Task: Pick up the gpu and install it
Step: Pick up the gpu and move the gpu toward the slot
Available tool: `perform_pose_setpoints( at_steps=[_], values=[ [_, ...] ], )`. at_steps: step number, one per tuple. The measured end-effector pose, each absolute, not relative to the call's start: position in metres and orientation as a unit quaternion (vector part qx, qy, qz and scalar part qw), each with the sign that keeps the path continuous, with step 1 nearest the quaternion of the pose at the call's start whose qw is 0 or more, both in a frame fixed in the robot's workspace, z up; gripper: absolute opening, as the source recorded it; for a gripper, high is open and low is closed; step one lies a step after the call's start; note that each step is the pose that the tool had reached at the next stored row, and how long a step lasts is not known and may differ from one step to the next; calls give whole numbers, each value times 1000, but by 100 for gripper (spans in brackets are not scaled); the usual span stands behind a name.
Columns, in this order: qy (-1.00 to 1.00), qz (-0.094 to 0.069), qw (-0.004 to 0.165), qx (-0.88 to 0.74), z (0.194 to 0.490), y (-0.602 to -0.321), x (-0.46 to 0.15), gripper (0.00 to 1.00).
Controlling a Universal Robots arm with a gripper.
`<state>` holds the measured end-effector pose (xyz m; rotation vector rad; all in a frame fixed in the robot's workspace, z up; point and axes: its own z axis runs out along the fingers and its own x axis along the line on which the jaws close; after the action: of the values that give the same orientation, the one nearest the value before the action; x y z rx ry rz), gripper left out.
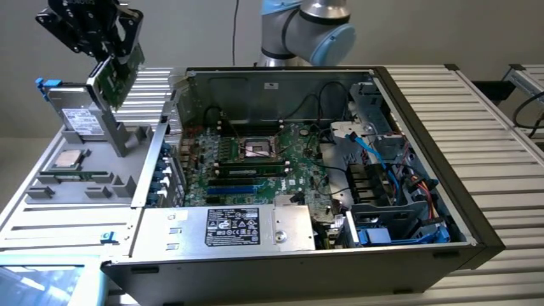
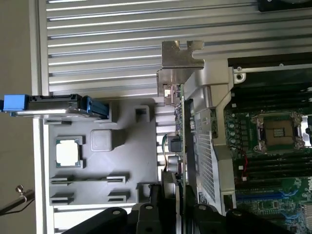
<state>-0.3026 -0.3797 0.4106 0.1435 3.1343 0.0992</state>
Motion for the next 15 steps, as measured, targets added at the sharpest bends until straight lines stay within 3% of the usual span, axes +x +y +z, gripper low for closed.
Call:
perform_pose_setpoints(
  at_steps=[6,15],
  values=[
    [998,32,1,46,427,-383,-275,29],
    [998,32,0,46,428,-383,-235,29]
  ],
)
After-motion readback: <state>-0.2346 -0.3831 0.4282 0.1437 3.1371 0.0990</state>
